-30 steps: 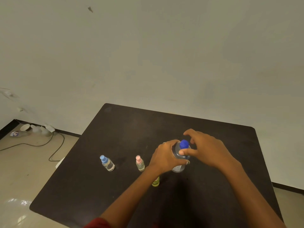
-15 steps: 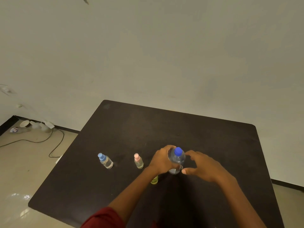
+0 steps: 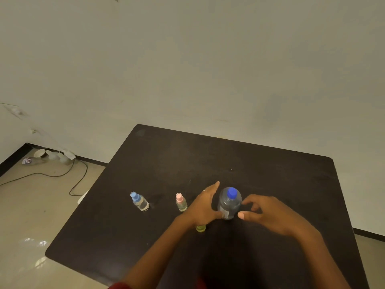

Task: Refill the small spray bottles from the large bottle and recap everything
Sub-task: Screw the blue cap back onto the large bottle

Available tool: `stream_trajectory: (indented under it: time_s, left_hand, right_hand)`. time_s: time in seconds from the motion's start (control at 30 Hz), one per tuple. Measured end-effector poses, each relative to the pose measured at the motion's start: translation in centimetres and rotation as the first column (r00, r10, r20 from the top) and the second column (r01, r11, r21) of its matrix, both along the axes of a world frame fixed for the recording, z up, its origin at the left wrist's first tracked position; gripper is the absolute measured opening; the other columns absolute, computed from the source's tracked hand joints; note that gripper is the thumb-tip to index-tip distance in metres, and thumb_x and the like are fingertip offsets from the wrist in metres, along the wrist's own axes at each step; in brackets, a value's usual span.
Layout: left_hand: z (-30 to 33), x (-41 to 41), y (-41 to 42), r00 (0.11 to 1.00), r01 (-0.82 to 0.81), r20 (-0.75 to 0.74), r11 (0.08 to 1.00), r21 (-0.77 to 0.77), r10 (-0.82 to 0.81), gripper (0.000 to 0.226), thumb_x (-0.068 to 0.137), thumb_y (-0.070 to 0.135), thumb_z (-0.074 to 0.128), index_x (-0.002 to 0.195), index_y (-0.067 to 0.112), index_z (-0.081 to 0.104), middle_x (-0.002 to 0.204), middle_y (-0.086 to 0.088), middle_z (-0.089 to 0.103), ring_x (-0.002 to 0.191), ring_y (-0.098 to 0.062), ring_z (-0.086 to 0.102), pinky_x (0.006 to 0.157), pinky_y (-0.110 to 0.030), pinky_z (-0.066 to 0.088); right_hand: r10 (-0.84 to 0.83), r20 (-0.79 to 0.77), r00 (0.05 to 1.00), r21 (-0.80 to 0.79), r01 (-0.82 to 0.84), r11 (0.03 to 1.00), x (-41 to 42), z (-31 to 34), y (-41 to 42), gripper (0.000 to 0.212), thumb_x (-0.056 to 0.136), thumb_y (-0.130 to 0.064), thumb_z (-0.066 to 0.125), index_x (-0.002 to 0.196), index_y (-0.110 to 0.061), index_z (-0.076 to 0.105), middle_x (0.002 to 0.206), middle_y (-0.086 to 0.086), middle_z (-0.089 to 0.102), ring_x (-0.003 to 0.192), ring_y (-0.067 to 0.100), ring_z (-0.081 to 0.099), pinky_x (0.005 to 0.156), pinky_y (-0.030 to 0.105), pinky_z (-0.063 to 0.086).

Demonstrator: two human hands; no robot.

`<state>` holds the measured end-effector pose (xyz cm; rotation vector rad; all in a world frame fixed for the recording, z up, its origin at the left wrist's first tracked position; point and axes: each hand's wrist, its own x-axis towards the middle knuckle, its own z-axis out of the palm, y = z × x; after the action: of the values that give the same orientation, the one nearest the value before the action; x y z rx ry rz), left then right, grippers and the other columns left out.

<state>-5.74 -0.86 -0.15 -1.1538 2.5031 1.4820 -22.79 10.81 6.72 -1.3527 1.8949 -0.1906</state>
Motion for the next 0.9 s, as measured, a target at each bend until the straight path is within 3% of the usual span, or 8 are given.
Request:
stream_trajectory:
  time_s: [0.13,0.27,0.3,0.37,0.5,0.63,0.73,0.9]
  left_hand:
    - [1.7,5.4,0.8,0.985,-0.115,-0.133,0.993,-0.005,0.113,0.062,0.087,0.014,0.062,0.142,0.025,0.035,0.142,0.009,0.041,0.129,-0.003,0.04,0.107,-0.023,0.035]
    - [0.3,11.7,1.5,0.879,-0.441,-0.22,0.897,-0.038,0.423,0.029,0.084,0.006,0.065,0.106,0.026,0.064,0.101,0.017,0.069,0.092,0.007,0.063,0.081,-0.008,0.048]
    - [-0.7,13.1,1.5,0.84,-0.522,-0.202,0.852,-0.045,0.504,0.025,0.084,0.005,0.066,0.098,0.026,0.065,0.094,0.02,0.07,0.088,0.005,0.064,0.078,-0.008,0.048]
    - [-3.1,15.7,1.4,0.76,-0.646,-0.128,0.763,-0.03,0.638,0.02,0.083,0.009,0.068,0.095,0.022,0.061,0.093,0.012,0.069,0.087,-0.006,0.065,0.083,-0.022,0.052]
    - [-6.8,18.6,-0.4,0.654,-0.756,0.045,0.654,0.006,0.755,0.057,0.079,0.018,0.072,0.128,0.012,0.043,0.129,-0.012,0.05,0.11,-0.026,0.055,0.09,-0.039,0.049]
    - [-7.7,18.6,-3.1,0.676,-0.737,-0.041,0.674,-0.039,0.736,0.082,0.072,0.018,0.079,0.14,0.011,0.032,0.142,-0.012,0.039,0.127,-0.028,0.044,0.103,-0.045,0.042]
    - [-8.0,17.6,-5.0,0.691,-0.721,-0.087,0.693,-0.007,0.718,0.078,0.069,0.02,0.081,0.134,0.012,0.04,0.133,-0.008,0.048,0.117,-0.025,0.051,0.099,-0.042,0.045]
    - [-8.3,16.6,-6.4,0.663,-0.741,-0.155,0.671,0.003,0.733,0.042,0.079,0.008,0.071,0.117,0.011,0.052,0.108,-0.003,0.058,0.106,-0.026,0.057,0.089,-0.033,0.044]
  right_hand:
    - [-0.032,0.1,0.994,-0.08,0.04,0.996,1.9,1.4,0.4,0.023,0.085,-0.048,0.06,0.104,-0.035,0.059,0.091,-0.009,0.064,0.084,0.004,0.061,0.083,0.027,0.052]
    - [-0.056,0.064,0.996,-0.187,0.067,0.98,6.1,-0.2,-0.3,0.039,0.083,-0.043,0.066,0.118,-0.034,0.054,0.104,-0.014,0.057,0.09,0.002,0.057,0.083,0.026,0.049]
    - [-0.046,0.057,0.997,-0.196,0.056,0.979,7.1,-0.8,-0.6,0.043,0.083,-0.041,0.066,0.122,-0.034,0.05,0.109,-0.013,0.053,0.095,0.002,0.054,0.085,0.026,0.048]
    - [-0.01,0.039,0.999,-0.2,0.018,0.98,9.3,-2.4,-1.4,0.053,0.083,-0.035,0.067,0.129,-0.032,0.043,0.117,-0.011,0.048,0.105,0.007,0.051,0.089,0.029,0.047]
    - [0.033,-0.109,0.994,-0.172,-0.051,0.984,12.1,-6.4,-3.4,0.066,0.081,-0.028,0.069,0.137,-0.027,0.034,0.131,-0.004,0.04,0.117,0.017,0.044,0.089,0.033,0.047]
    - [0.012,-0.199,0.98,-0.151,-0.042,0.988,12.9,-8.6,-4.6,0.056,0.082,-0.019,0.068,0.132,-0.023,0.042,0.13,-0.001,0.043,0.114,0.02,0.048,0.088,0.033,0.048]
    - [-0.004,-0.235,0.972,-0.138,-0.029,0.99,13.2,-9.2,-5.2,0.044,0.085,-0.013,0.063,0.126,-0.02,0.049,0.124,0.001,0.051,0.108,0.021,0.055,0.084,0.031,0.049]
    - [-0.028,-0.27,0.962,-0.091,0.003,0.996,13.7,-9.7,-5.8,0.025,0.088,-0.01,0.057,0.113,-0.014,0.057,0.113,0.005,0.058,0.099,0.022,0.059,0.079,0.03,0.049]
